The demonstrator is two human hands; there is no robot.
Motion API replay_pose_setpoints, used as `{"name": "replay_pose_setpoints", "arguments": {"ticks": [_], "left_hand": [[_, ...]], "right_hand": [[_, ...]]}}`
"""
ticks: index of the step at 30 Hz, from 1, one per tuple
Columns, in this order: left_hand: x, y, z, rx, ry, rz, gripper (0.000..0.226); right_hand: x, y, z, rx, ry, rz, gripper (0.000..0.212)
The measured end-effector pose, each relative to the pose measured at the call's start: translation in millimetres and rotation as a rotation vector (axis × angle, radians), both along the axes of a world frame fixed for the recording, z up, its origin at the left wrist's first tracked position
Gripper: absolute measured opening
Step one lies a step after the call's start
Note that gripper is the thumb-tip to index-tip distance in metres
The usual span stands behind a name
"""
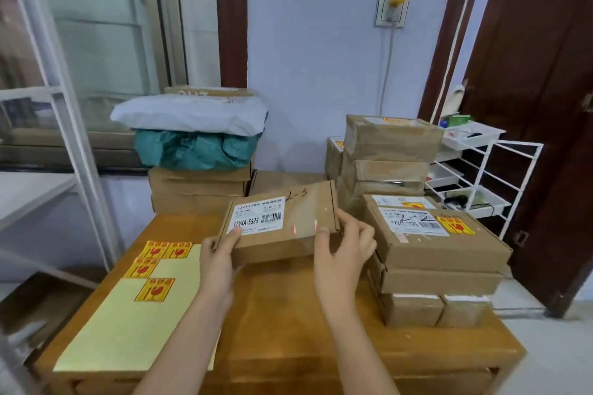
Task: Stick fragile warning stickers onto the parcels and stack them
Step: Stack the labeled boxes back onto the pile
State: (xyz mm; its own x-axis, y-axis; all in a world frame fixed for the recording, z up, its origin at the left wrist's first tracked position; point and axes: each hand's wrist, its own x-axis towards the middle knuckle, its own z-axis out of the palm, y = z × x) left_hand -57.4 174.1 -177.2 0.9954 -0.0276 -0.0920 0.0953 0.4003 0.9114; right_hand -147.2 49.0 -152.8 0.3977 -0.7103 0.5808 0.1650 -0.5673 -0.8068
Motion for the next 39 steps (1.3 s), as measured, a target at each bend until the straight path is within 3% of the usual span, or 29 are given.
{"name": "replay_pose_setpoints", "arguments": {"ticks": [5,11,14,21,33,39], "left_hand": [[-26,8,-43,0.204,-0.018,0.131,0.026],[-39,-4,-54,0.662,-0.175,0.163,0.041],[-40,-5,-61,0.792,-0.260,0.154,0.051],[-41,-4,-60,0.781,-0.329,0.130,0.054],[-43,-5,-62,0.812,-0.332,0.106,0.056],[-40,-5,-60,0.783,-0.303,0.092,0.053]], "right_hand": [[-18,2,-54,0.117,0.195,0.135,0.051],[-25,-19,-83,0.227,0.318,0.055,0.043],[-23,-26,-88,0.227,0.385,0.020,0.042],[-22,-23,-88,0.120,0.475,0.045,0.051],[-22,-23,-89,0.061,0.467,0.073,0.053],[-23,-15,-95,-0.132,0.463,0.040,0.057]]}}
